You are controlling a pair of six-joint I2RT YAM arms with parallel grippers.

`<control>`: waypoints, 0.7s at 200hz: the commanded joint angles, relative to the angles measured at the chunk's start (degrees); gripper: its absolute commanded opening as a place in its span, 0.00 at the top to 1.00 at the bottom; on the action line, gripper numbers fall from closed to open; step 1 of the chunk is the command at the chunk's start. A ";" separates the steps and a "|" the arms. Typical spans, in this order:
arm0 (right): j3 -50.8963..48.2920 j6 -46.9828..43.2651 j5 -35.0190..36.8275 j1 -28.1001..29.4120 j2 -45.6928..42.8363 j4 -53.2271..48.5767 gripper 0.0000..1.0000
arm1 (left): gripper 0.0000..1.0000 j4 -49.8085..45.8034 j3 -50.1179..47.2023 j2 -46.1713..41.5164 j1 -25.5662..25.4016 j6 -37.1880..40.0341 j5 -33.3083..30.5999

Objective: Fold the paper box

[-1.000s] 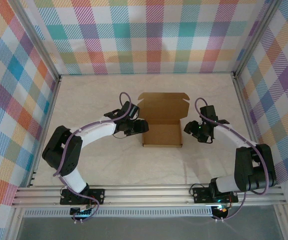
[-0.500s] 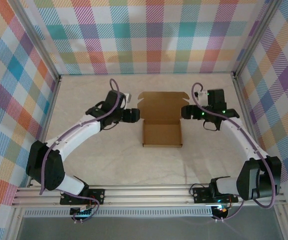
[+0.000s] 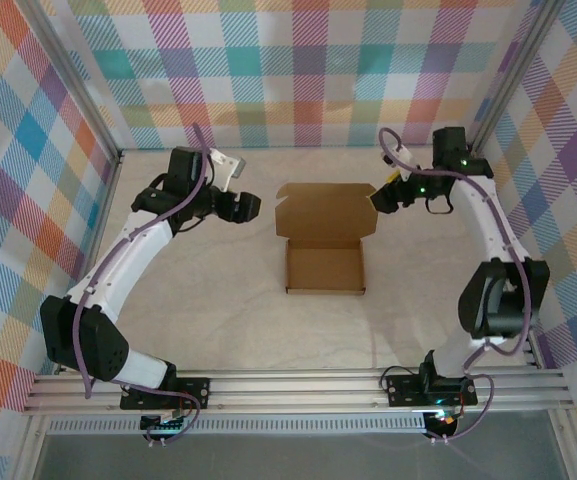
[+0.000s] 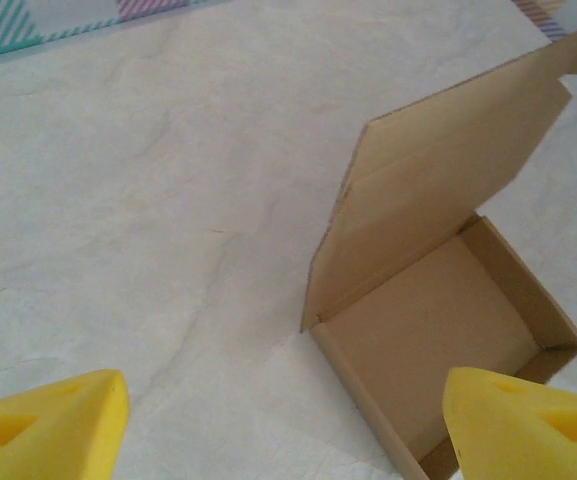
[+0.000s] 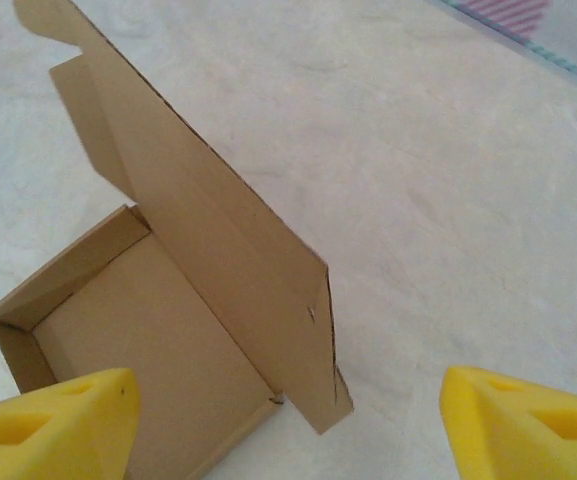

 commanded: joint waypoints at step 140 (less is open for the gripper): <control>23.15 -19.12 -0.89 0.88 21.82 -26.13 0.65 | 0.19 -4.79 1.00 1.75 0.60 3.81 6.47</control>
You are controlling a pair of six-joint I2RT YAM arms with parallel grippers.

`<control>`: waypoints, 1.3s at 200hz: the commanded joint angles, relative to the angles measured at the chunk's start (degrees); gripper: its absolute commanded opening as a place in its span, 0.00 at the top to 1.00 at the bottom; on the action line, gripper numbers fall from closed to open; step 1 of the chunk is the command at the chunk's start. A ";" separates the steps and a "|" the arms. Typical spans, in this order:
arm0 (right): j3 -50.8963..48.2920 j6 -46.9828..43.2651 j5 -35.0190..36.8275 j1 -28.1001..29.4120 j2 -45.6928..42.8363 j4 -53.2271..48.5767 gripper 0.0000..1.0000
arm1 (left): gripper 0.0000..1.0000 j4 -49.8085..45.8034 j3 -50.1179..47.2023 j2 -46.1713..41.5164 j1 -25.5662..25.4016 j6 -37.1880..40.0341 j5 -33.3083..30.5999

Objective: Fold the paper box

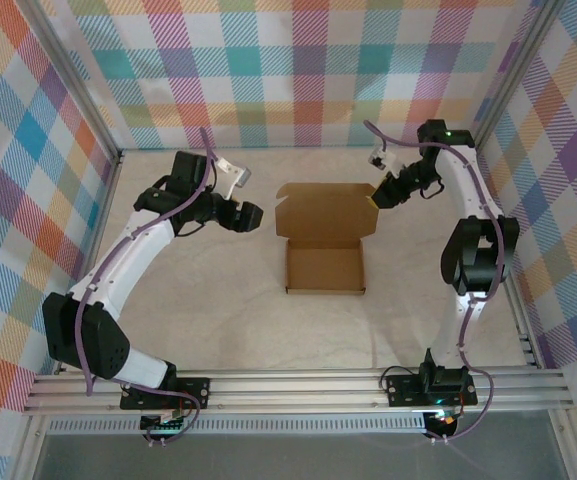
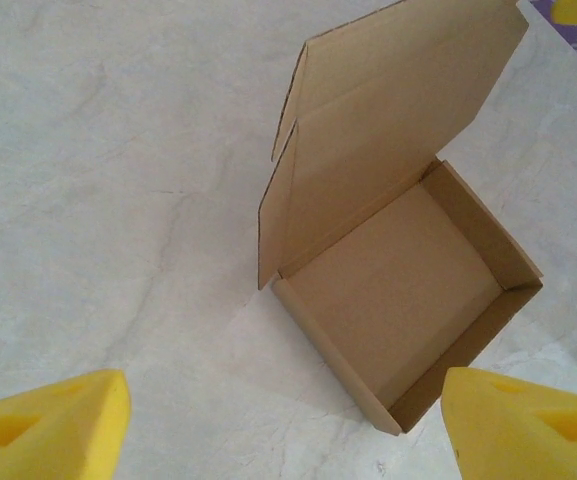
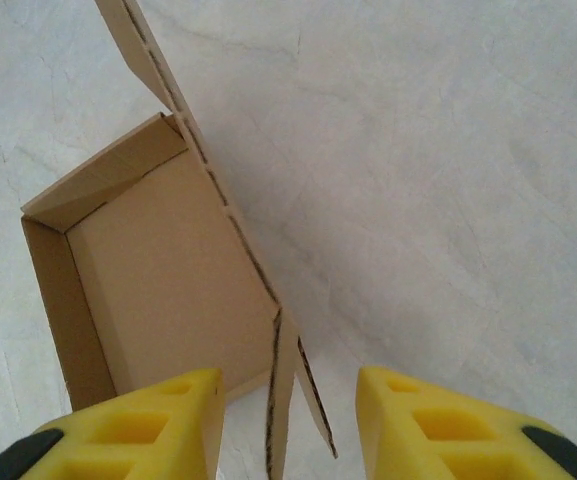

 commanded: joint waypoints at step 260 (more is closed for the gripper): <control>2.25 -1.86 1.42 1.13 4.23 -2.31 0.85 | 0.09 2.50 0.23 2.44 0.50 0.29 4.62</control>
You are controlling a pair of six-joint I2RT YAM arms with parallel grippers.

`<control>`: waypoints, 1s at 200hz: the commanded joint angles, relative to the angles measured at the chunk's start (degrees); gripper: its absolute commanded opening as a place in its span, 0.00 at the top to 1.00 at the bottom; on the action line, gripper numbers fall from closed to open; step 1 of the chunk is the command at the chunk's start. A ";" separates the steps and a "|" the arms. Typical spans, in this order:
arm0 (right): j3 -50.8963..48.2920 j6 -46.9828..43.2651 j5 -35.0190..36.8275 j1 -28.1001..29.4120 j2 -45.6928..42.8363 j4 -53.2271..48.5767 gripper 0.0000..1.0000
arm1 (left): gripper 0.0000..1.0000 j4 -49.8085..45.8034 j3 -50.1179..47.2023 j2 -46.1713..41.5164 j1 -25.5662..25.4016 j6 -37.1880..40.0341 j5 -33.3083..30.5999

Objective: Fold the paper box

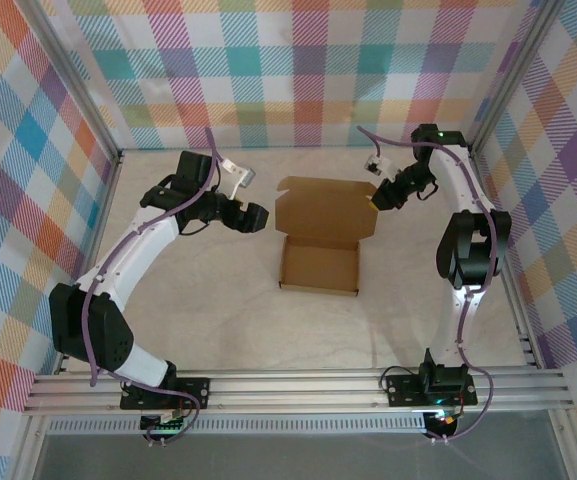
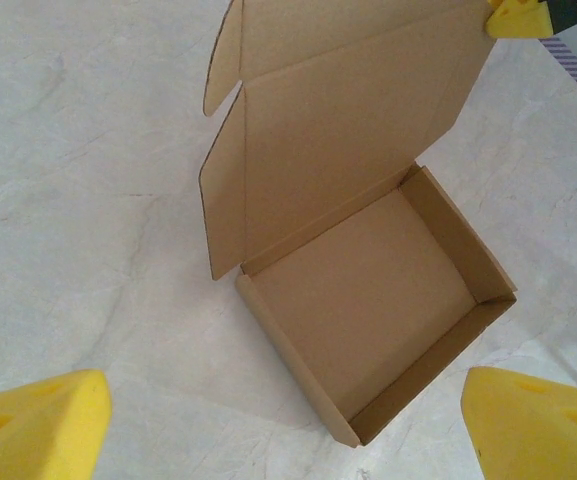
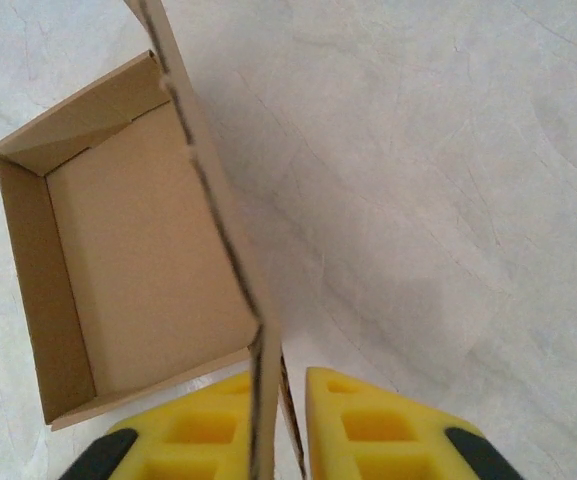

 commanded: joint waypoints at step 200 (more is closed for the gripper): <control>-5.06 -4.38 -1.66 1.78 -4.48 3.55 1.00 | 0.03 0.22 2.26 1.78 0.49 2.59 -1.64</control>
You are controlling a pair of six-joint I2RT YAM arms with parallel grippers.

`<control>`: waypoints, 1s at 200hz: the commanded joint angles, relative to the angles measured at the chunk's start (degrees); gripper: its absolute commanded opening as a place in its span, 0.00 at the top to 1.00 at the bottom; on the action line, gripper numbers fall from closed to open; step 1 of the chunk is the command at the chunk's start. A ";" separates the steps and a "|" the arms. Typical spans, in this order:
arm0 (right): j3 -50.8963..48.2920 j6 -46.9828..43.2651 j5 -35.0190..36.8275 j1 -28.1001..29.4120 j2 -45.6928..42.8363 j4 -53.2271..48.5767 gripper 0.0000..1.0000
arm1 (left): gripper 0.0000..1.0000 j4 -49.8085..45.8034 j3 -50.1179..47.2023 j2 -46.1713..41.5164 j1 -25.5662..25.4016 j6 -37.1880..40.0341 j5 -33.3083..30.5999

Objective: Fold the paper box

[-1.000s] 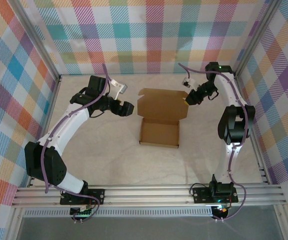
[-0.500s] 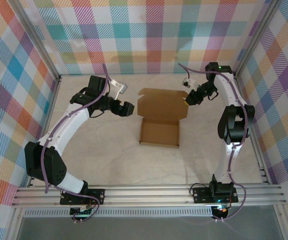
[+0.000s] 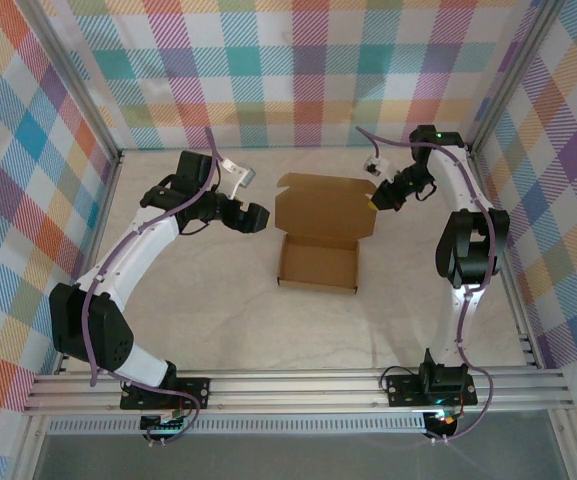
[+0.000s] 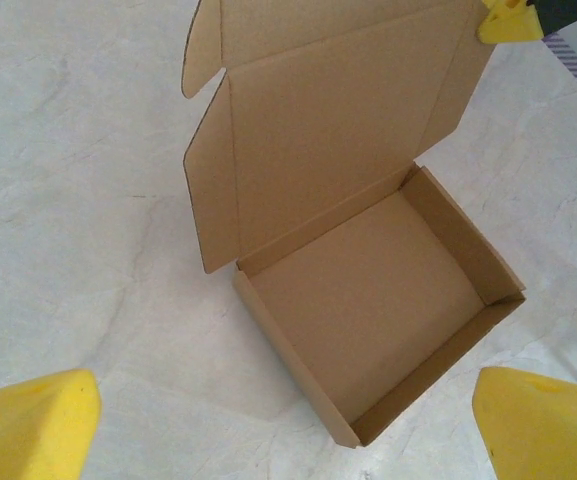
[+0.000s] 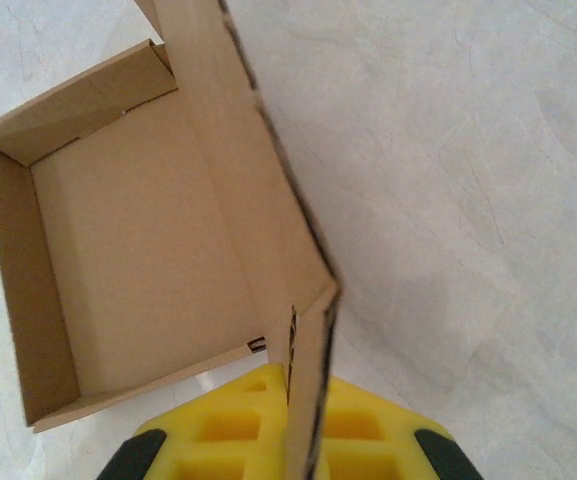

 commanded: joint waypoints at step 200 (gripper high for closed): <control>-15.44 -4.62 1.98 7.95 -15.23 12.38 1.00 | 0.58 -19.58 22.91 20.96 0.84 25.40 -1.37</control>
